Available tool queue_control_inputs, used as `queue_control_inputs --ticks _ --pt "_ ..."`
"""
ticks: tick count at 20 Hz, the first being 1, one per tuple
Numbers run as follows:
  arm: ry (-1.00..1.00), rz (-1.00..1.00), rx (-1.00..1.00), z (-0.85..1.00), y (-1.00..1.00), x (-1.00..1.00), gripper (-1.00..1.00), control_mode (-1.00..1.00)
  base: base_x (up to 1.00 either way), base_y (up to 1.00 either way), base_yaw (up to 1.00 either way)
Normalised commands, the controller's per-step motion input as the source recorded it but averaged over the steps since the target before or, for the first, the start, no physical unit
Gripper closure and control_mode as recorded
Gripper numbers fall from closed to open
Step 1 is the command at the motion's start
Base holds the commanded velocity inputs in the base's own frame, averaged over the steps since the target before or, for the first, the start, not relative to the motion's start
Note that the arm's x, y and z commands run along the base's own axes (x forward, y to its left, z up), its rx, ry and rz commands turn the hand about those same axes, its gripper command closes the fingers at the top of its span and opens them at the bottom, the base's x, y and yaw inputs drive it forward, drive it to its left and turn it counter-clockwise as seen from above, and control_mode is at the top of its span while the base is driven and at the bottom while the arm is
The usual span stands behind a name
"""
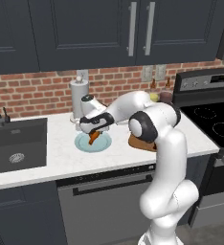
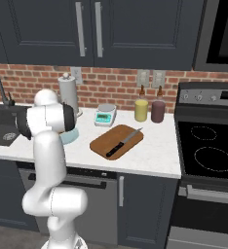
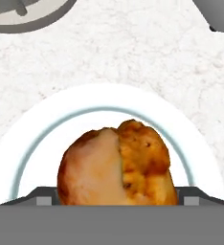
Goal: Pick up the knife from the drawer and place it on the cutting board. Then place the meat from the plate to the cutting board.
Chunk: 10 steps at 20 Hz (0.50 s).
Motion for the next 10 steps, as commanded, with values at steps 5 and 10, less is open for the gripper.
queue_control_inputs --ticks 5,10 --pt "-0.05 0.0 0.18 0.78 -0.73 -0.55 1.0 -1.0 0.0 0.0 0.0" --pt "0.0 0.0 0.2 0.51 -1.0 -0.69 1.0 -1.0 0.0 0.0 0.0"
